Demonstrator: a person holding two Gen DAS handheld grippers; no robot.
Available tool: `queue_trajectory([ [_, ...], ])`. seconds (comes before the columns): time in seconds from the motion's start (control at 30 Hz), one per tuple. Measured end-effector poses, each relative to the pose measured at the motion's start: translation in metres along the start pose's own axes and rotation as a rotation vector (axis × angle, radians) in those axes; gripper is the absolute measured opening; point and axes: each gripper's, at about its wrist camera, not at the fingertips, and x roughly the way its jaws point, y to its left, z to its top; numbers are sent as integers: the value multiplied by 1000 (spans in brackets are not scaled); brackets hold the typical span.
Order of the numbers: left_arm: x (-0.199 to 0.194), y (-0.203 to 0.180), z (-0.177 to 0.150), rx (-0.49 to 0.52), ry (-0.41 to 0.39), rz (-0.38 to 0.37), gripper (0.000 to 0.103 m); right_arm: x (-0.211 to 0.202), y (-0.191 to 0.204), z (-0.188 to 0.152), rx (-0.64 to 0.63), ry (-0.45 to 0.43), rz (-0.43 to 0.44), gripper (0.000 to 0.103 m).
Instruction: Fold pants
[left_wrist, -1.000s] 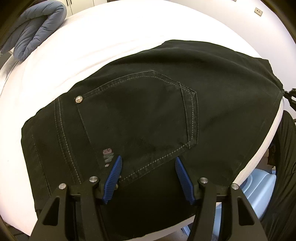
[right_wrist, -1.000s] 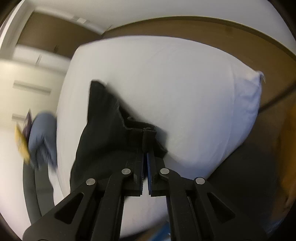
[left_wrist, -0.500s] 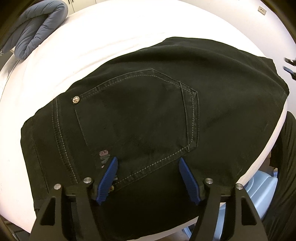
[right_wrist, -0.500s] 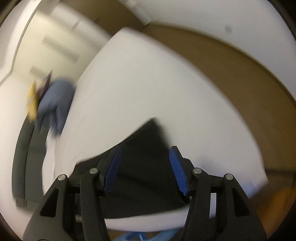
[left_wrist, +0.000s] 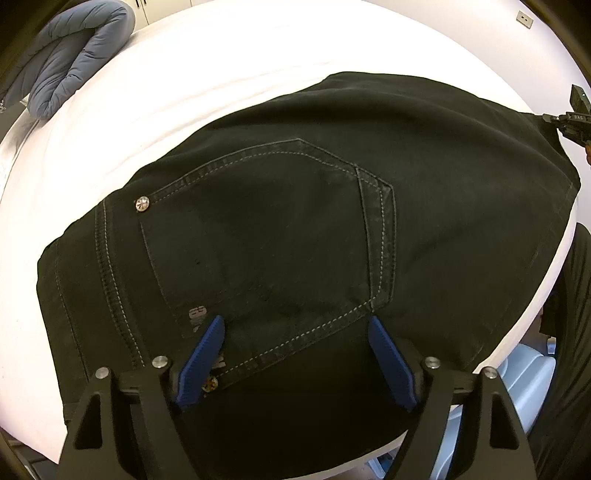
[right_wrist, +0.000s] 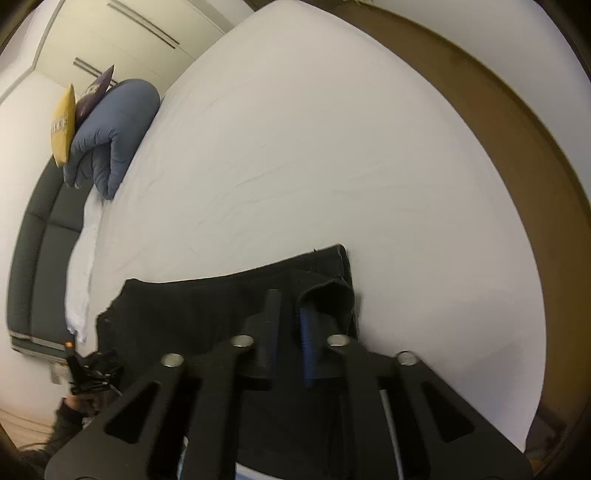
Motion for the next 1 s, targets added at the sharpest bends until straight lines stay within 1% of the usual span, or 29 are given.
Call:
queue_trajectory([
  [0.03,0,-1,0,-1,-1,1,82,-4,8,1,-33,-44,-6,3],
  [0.07,-1,-2,0,-2,-3,1,82,-18,21,-8,-71,-89,-15,2],
  [0.1,-1,-4,-1,-3,-5,1,82,-48,31,-24,-127,-153,-2,2],
  [0.13,0,-3,-1,-4,-6,0,82,-80,31,-54,-175,-223,35,2],
  [0.17,0,-3,-2,-4,-8,0,82,-97,39,-61,-207,-284,62,2],
  [0.2,1,-4,-2,-6,-9,0,83,-103,38,-66,-219,-347,57,2],
  [0.23,2,-4,-3,-5,-9,-1,83,-106,26,-66,-188,-374,-3,2],
  [0.27,4,4,-8,-2,-10,-4,85,-92,5,-61,-107,-326,-70,4],
  [0.3,3,4,-8,3,-9,-4,85,-79,-13,-58,-30,-255,-118,7],
  [0.33,3,4,-8,6,-7,-2,86,-68,-33,-57,62,-182,-221,7],
  [0.37,2,4,-9,6,-7,0,86,-69,-48,-60,124,-180,-253,7],
  [0.4,1,4,-9,5,-8,1,86,-76,-53,-63,157,-223,-235,7],
  [0.43,1,2,-9,3,-9,2,86,-88,-55,-67,180,-276,-271,8],
  [0.47,2,2,-9,-1,-11,1,86,-97,-54,-70,183,-300,-330,12],
  [0.5,2,2,-9,0,-11,1,86,-104,-52,-72,178,-301,-350,12],
  [0.53,2,0,-8,2,-9,3,86,-107,-49,-73,174,-292,-338,12],
  [0.57,2,-1,-8,3,-7,5,87,-111,-43,-76,165,-269,-296,12],
  [0.63,4,-1,-7,1,-2,8,87,-113,-30,-84,142,-222,-256,12],
  [0.7,4,-3,-7,0,-1,13,88,-120,-20,-97,146,-214,-224,12],
  [0.77,4,-4,-7,-3,-2,17,88,-131,-22,-113,251,-209,-146,12],
  [0.8,4,-6,-6,-5,-2,19,88,-134,-25,-127,352,-196,-63,12],
  [0.87,5,-8,-6,-11,-5,22,88,-122,-8,-155,427,-184,38,12],
  [0.9,5,-8,-5,-12,-6,22,88,-125,-6,-165,438,-192,54,14],
  [0.93,6,-8,-6,-14,-6,21,89,-120,-3,-172,446,-199,60,17],
  [0.97,6,-8,-6,-15,-7,22,89,-117,-1,-181,470,-205,71,37],
  [1.0,6,-9,-5,-16,-7,24,90,-113,-1,-188,506,-215,87,67],
])
